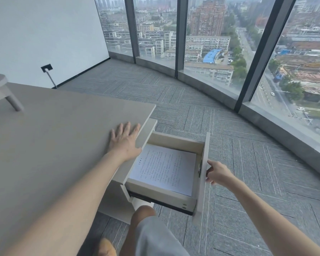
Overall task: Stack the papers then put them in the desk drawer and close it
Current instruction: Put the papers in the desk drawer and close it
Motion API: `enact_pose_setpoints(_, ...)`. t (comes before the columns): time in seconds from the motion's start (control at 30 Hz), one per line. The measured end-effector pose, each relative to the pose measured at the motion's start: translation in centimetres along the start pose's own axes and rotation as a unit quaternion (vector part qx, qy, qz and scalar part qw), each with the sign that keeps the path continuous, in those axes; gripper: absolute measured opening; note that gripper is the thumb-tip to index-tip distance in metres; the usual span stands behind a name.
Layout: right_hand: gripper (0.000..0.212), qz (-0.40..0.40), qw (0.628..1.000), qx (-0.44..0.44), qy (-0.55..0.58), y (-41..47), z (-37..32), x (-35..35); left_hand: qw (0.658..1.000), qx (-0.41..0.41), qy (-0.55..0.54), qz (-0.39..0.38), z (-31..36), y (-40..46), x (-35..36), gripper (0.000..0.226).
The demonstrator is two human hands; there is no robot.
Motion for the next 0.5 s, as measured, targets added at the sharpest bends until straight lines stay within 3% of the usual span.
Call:
enact_pose_setpoints(0.17,0.074,-0.045,0.998,0.004,0.032,1.1,-1.7,2.4,1.000,0.004,-0.009,0.004,0.0,-0.1,0.1,0.096)
enact_pose_setpoints(0.5,0.068,-0.073,0.994,-0.011,0.078,3.5,-5.7,6.5,1.000,0.007,-0.020,0.012,-0.1,-0.1,0.2,0.095)
Point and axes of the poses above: each hand's wrist, its own y-axis towards the middle knuckle, its own x-axis out of the palm, z = x × y, the point moved 6 cm from there along y, towards the middle knuckle, and after that the axes turned 13 degrees about -x, right-handed, at the moved point
